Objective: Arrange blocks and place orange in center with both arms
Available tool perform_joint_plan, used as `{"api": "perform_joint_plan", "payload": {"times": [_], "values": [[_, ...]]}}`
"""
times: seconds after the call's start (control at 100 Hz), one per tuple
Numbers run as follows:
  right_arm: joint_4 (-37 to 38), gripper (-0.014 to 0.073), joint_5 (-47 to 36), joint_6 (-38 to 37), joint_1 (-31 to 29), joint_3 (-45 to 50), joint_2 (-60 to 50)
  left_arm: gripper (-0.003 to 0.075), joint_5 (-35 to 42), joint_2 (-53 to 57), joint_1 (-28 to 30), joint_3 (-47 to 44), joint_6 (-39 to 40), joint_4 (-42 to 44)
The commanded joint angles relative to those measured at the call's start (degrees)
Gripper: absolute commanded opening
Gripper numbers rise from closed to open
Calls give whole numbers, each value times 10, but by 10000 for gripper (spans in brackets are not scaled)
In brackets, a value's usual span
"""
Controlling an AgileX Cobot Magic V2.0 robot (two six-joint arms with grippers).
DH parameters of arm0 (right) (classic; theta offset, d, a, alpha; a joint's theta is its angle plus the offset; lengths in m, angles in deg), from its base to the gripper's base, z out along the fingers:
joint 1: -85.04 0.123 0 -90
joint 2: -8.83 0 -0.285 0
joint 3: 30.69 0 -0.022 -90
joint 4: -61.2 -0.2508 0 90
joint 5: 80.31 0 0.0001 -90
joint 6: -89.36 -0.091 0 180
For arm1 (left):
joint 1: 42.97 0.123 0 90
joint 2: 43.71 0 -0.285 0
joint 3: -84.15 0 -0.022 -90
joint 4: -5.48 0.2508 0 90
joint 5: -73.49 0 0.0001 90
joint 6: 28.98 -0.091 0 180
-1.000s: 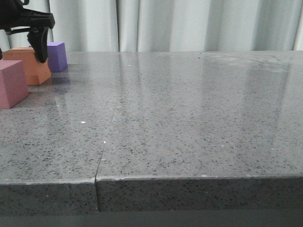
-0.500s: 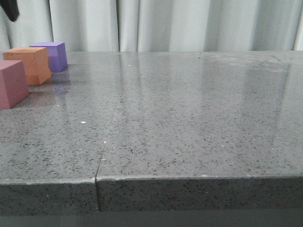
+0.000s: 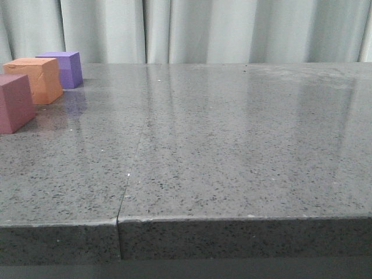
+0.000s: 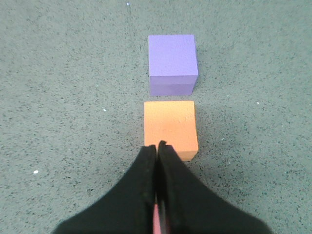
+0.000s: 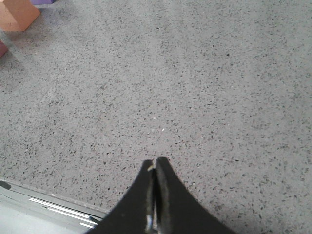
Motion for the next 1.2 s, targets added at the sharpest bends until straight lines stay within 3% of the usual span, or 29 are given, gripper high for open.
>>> {"api": "perform_joint_plan", "payload": {"times": [0.0, 0.84, 1.19], "values": [[8, -67, -39, 6, -1, -15, -1, -20, 42, 52, 0, -5, 0, 12], [8, -67, -39, 6, -1, -15, -1, -20, 163, 411, 0, -376, 0, 12], [8, -67, -39, 6, -1, -15, -1, -20, 190, 568, 0, -487, 0, -3]]}}
